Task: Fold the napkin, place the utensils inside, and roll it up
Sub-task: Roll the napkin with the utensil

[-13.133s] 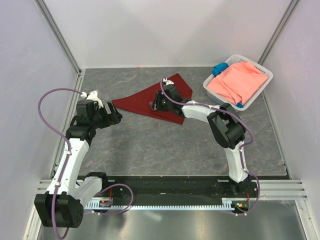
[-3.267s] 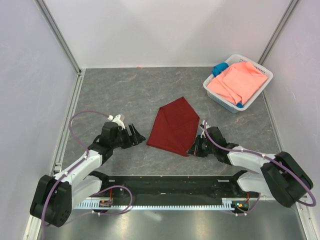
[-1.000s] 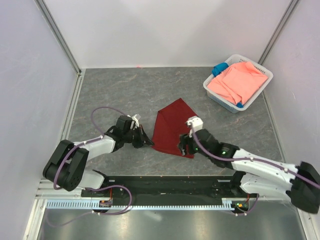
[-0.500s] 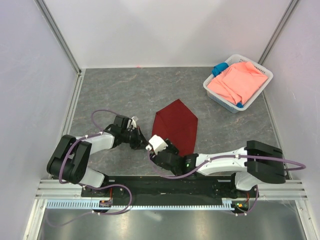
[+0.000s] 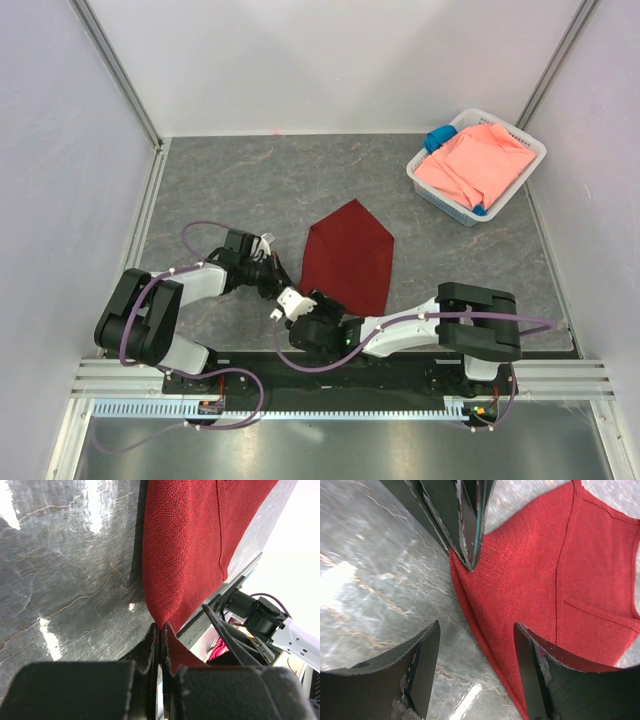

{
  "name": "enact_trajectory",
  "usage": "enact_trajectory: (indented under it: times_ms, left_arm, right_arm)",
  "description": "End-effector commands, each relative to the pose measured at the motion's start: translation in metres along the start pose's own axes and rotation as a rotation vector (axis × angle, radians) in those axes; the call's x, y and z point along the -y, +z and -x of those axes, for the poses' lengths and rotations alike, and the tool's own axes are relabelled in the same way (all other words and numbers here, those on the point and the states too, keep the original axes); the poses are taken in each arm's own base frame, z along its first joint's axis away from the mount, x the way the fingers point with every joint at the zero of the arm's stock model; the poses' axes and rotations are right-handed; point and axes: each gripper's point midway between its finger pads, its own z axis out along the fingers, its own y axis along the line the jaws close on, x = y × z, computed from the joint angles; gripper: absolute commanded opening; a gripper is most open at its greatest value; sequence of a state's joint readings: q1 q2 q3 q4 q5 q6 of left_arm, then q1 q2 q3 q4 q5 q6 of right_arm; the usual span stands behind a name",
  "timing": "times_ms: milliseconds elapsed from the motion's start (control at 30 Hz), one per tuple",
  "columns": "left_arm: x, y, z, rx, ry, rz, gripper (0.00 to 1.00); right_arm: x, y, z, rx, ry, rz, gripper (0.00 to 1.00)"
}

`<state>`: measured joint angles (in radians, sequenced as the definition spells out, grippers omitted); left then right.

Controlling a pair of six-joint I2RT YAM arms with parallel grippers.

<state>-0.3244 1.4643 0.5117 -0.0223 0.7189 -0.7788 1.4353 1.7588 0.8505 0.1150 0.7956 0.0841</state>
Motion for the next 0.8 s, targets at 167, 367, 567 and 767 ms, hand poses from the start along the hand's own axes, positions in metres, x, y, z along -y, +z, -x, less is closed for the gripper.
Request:
enact_trajectory:
  times_ms: [167, 367, 567, 767]
  left_arm:
    - [0.01, -0.009, 0.004, -0.017, 0.027, -0.043, 0.02]
    - [0.009, -0.014, 0.006, -0.01, 0.033, -0.039, 0.02]
    - [0.011, -0.014, 0.007, -0.011, 0.037, -0.046, 0.02]
    - [0.016, -0.018, 0.01, 0.02, 0.068, -0.057, 0.23]
  right_arm:
    - [0.014, 0.013, -0.008, -0.025, 0.024, -0.134, 0.64]
    - [0.023, 0.013, -0.027, -0.061, 0.012, -0.158, 0.59]
    - [0.015, 0.017, -0.033, -0.072, -0.031, -0.114, 0.42]
    - [0.004, 0.02, -0.031, -0.078, -0.044, -0.014, 0.17]
